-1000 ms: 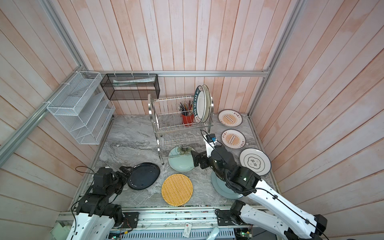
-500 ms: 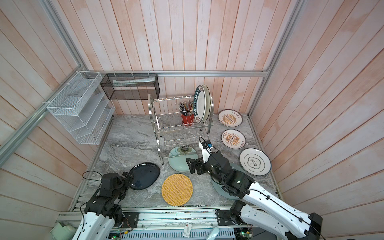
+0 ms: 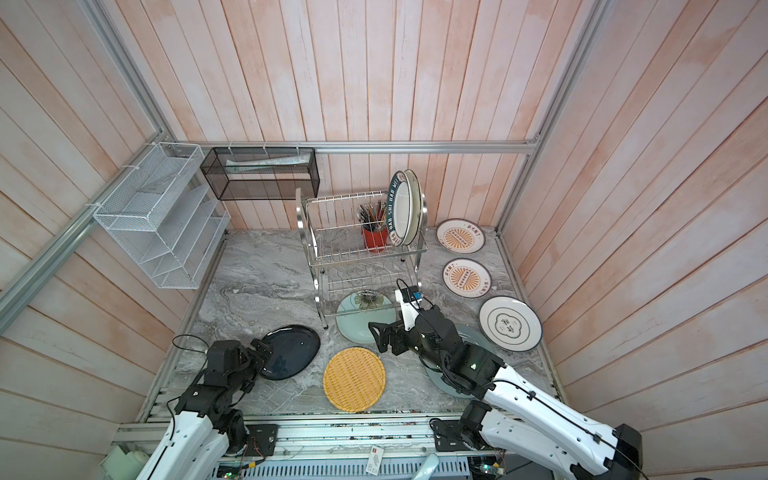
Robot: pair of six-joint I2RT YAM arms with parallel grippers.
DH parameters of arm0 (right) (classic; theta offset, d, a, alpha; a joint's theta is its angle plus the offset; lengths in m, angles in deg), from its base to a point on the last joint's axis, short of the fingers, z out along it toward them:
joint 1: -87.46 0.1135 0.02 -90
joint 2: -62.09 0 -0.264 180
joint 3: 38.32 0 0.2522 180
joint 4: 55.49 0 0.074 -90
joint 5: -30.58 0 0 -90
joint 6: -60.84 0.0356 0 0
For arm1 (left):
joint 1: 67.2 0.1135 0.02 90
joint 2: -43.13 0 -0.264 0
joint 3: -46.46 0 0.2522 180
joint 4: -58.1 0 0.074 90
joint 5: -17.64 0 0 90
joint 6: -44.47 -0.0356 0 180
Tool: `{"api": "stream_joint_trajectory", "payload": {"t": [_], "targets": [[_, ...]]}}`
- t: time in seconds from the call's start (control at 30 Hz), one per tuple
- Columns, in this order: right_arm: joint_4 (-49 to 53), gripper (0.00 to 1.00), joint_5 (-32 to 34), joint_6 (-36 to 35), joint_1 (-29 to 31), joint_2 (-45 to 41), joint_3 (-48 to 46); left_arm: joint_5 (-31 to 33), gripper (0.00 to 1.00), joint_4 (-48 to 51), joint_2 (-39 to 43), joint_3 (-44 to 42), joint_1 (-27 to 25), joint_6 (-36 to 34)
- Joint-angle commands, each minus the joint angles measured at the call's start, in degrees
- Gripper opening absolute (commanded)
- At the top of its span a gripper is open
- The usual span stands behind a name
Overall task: Load the plates into the dish rack
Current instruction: 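Grasp the edge of the navy plate with the left gripper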
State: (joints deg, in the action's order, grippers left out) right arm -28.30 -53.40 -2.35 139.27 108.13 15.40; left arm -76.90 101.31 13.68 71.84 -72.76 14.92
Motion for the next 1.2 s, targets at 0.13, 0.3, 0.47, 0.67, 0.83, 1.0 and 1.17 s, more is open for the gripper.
{"api": "stream_joint_trajectory", "payload": {"t": [0.13, 0.3, 0.47, 0.67, 0.83, 1.0, 1.17], "targets": [[-0.70, 0.98, -0.90, 0.80, 0.13, -1.60, -1.20, -5.82, 1.00, -1.27, -2.25, -2.43, 0.20, -3.22], [-0.01, 0.98, -0.86, 1.05, 0.13, -2.74, -1.28, -9.40, 1.00, -1.21, -1.40, -2.59, 0.20, -3.37], [-0.03, 0.98, -0.84, 1.71, 0.13, -3.92, -1.98, -12.62, 1.00, -0.74, 1.44, -3.40, -0.83, -2.29], [-0.09, 0.98, -1.46, 2.37, 0.13, -4.73, -2.79, -13.48, 0.90, -4.22, 1.59, -6.59, -1.31, 0.70], [0.61, 0.98, -1.29, 2.57, 0.13, -5.68, -2.87, -13.65, 0.81, -7.21, -0.39, -8.63, -1.29, 3.56], [0.55, 0.98, -1.29, 2.99, 0.13, -6.39, -3.36, -11.81, 0.68, -6.63, -0.61, -8.70, -1.29, 5.63], [0.07, 0.98, -1.45, 3.34, 0.13, -6.40, -3.85, -10.32, 0.59, -6.68, -1.39, -8.75, -1.29, 6.46]]}}
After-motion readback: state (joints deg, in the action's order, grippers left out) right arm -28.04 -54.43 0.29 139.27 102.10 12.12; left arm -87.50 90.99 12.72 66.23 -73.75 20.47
